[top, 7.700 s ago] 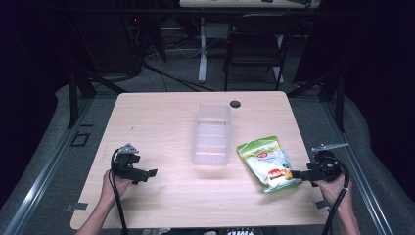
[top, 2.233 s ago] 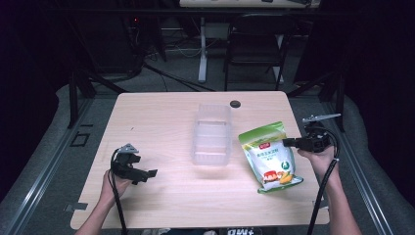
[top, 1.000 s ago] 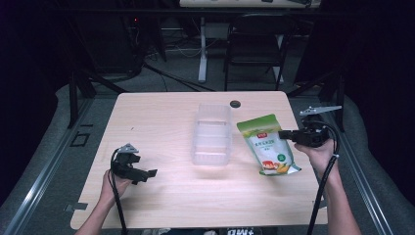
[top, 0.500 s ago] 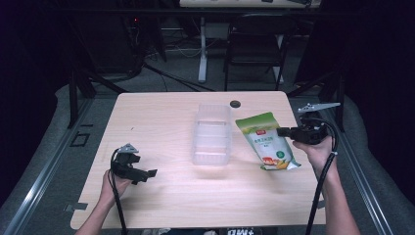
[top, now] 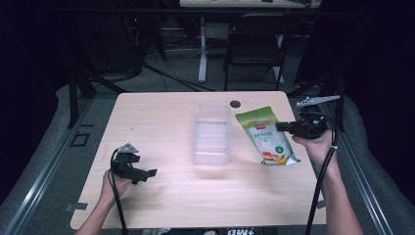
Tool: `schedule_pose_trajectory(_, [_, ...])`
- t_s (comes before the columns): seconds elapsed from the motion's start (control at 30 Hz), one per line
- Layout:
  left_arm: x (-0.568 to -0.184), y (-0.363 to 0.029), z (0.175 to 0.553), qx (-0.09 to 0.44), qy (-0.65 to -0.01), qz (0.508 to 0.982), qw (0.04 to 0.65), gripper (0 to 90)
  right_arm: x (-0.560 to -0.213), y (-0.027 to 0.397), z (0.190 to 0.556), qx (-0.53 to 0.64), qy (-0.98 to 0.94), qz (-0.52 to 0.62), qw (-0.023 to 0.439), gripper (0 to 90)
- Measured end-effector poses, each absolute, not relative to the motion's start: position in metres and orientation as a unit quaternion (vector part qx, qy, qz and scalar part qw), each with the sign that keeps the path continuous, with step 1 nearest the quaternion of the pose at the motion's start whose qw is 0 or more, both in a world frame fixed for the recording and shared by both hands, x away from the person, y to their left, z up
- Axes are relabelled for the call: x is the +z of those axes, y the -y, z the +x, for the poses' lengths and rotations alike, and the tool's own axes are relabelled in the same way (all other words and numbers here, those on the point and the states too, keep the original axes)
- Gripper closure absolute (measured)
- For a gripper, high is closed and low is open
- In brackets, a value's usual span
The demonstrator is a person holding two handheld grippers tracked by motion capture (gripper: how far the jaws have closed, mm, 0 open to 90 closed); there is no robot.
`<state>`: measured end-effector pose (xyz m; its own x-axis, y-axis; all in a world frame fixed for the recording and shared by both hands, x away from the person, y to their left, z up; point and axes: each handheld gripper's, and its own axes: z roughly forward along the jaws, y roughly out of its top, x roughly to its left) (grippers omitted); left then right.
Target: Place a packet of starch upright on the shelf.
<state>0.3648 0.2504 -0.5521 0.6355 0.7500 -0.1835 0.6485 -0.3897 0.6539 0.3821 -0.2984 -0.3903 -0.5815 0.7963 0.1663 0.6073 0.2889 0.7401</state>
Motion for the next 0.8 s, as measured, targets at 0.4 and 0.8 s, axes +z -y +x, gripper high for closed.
schedule_pose_trajectory(0.4, [-0.552,-0.250,0.365,0.071,-0.421,0.831,0.358,1.3,-0.369,0.291,0.386,0.411,-0.793,0.430,0.131,90.0])
schedule_pose_trajectory(0.8, [-0.552,-0.250,0.365,0.071,-0.420,0.831,0.358,1.4,-0.350,0.282,0.391,0.418,-0.795,0.418,0.139,90.0])
